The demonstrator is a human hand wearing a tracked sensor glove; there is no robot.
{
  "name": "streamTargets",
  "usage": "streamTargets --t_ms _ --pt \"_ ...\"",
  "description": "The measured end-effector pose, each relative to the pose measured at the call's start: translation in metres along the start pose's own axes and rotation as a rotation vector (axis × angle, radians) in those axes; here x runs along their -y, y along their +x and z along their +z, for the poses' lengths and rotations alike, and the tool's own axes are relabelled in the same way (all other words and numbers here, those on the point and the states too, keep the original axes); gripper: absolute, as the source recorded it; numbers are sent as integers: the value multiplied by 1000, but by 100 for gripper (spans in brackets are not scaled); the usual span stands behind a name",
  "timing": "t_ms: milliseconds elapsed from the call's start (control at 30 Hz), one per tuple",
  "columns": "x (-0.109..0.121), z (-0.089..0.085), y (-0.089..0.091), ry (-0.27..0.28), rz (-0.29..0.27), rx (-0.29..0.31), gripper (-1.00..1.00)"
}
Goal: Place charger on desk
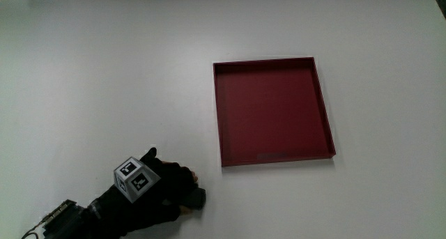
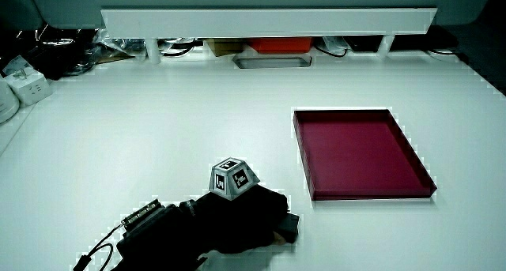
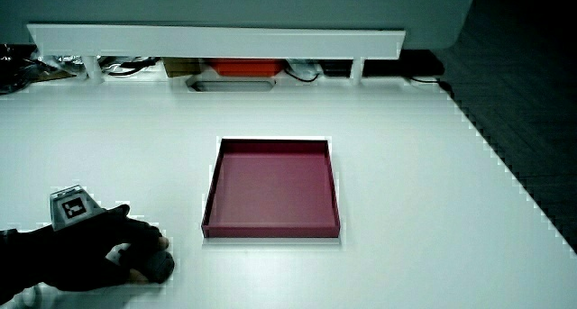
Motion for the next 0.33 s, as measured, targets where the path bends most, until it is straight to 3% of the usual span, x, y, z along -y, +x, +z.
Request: streamTargets --t_ms 67,100,167,200,267,300,333 --pt "-1 -6 -5 -3 16 51 -17" --pt "0 0 1 4 -1 8 -22" --pt "-1 -7 -6 -5 13 42 -33" --pt "0 -1 -1 -4 14 22 -39" --pt "-1 -4 -4 0 10 51 -50" --pt "-1 2 1 11 1 22 -56" --pt "-1 2 -1 12 2 36 -61"
